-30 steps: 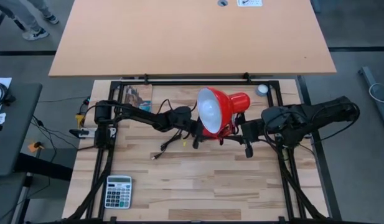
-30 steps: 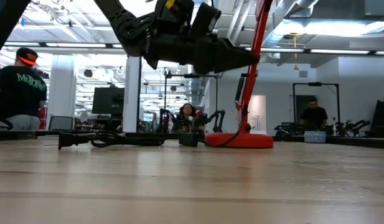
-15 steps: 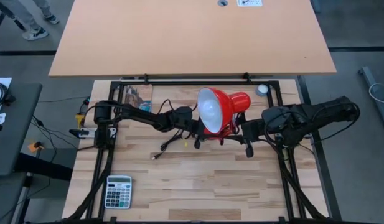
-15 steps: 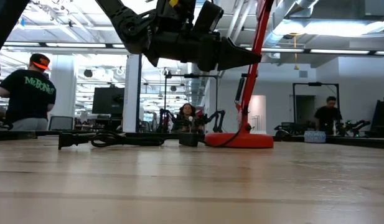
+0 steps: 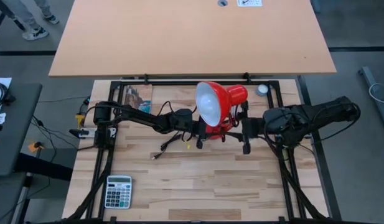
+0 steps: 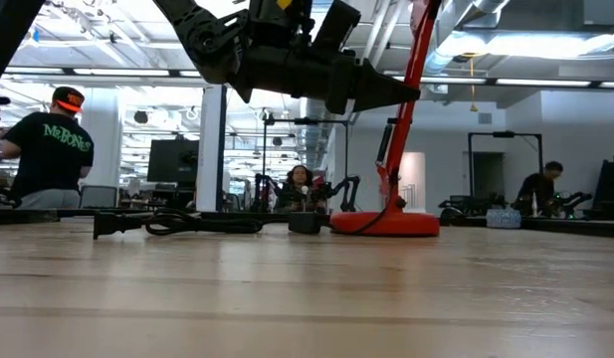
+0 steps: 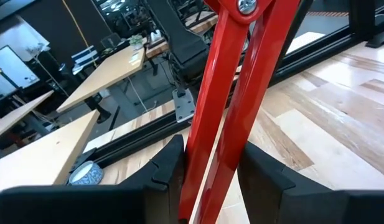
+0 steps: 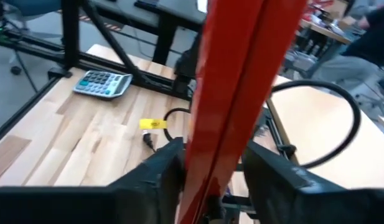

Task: Screw lightbulb
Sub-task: Remove the lightbulb from the lamp

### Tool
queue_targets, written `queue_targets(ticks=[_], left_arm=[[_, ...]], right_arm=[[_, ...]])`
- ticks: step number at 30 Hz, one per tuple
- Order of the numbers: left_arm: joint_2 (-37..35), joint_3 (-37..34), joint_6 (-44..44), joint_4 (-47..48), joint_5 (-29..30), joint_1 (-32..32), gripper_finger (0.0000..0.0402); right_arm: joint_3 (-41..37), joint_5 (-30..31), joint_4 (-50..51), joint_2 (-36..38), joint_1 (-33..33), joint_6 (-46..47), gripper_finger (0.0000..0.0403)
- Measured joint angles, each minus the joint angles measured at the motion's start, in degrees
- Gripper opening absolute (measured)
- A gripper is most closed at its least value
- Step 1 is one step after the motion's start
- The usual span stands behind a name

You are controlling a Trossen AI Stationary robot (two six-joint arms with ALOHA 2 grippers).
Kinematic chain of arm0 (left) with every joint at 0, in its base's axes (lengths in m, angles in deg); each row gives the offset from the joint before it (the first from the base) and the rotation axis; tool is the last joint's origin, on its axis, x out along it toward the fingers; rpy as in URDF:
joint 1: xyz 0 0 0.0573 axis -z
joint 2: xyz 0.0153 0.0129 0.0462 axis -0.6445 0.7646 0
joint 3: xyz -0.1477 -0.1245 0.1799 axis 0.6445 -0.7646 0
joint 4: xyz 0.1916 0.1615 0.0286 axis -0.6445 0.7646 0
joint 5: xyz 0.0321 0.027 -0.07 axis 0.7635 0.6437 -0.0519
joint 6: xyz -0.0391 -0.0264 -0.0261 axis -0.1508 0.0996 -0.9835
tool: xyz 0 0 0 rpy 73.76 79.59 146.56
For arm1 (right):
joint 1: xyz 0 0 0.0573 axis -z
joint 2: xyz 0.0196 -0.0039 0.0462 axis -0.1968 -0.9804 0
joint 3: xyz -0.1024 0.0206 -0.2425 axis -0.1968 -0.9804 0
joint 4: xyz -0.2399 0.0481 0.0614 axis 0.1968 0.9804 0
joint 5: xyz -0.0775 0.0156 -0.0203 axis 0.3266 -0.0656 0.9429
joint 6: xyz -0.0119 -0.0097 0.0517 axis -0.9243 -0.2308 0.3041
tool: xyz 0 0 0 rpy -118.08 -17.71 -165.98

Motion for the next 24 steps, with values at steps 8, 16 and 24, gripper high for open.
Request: queue_targets(ticks=[8,16,24], left_arm=[[0.0,0.0,-0.8,0.3,4.7,0.1,0.011],[0.0,0.0,-3.6,0.3,14.3,0.1,0.011],[0.0,0.0,-6.3,0.4,23.4,0.3,0.0111]], right_arm=[[0.0,7.6,0.5,0.0,-0.4,6.5,0.0251],[0.0,29.0,-1.2,0.3,-6.0,8.2,0.0266],[0.0,46.0,-5.4,0.3,-11.8,9.1,0.0266]])
